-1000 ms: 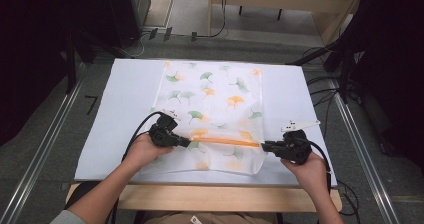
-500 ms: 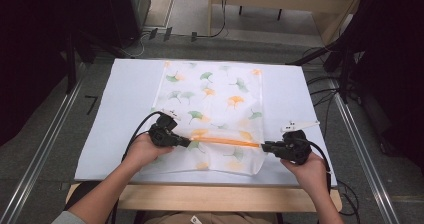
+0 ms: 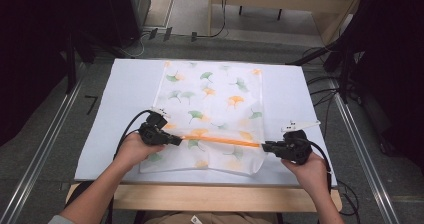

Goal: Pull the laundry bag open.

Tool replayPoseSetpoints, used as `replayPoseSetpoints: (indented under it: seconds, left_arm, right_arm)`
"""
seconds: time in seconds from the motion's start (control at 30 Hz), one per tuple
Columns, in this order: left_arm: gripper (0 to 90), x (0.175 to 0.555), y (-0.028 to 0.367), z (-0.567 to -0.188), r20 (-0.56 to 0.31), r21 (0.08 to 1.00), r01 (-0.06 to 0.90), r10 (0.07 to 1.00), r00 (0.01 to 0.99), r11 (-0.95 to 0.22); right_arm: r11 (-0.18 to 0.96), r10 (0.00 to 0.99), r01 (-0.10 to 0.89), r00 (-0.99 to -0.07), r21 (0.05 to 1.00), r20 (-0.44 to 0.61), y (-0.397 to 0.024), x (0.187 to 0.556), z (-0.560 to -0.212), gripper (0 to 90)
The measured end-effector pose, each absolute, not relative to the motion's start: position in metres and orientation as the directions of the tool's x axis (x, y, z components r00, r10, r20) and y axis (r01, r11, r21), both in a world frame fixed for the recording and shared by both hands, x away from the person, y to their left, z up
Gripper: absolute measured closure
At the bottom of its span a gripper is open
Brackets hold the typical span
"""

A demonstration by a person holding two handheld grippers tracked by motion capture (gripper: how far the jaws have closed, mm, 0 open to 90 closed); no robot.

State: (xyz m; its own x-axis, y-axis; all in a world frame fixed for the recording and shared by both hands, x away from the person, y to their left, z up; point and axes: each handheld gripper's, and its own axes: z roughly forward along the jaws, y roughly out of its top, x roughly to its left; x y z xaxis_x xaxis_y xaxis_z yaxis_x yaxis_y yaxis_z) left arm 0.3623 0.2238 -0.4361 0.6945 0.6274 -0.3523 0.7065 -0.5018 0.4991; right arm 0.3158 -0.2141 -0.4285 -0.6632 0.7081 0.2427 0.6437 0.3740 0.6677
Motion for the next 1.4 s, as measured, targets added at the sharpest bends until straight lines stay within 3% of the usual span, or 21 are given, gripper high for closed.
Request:
replayPoseSetpoints:
  seconds: [0.2, 1.4]
  left_arm:
    - [90.0, 0.36, 0.24, -0.437, -0.361, 0.491, 0.729, 0.65, 0.669, -0.477]
    - [90.0, 0.358, 0.24, -0.435, -0.371, 0.501, 0.721, 0.634, 0.679, -0.479]
  right_arm:
    - [0.379, 0.708, 0.646, -0.664, 0.663, 0.242, -0.214, 0.316, -0.429, 83.8]
    - [0.379, 0.718, 0.655, -0.654, 0.654, 0.238, -0.215, 0.317, -0.43, 83.9]
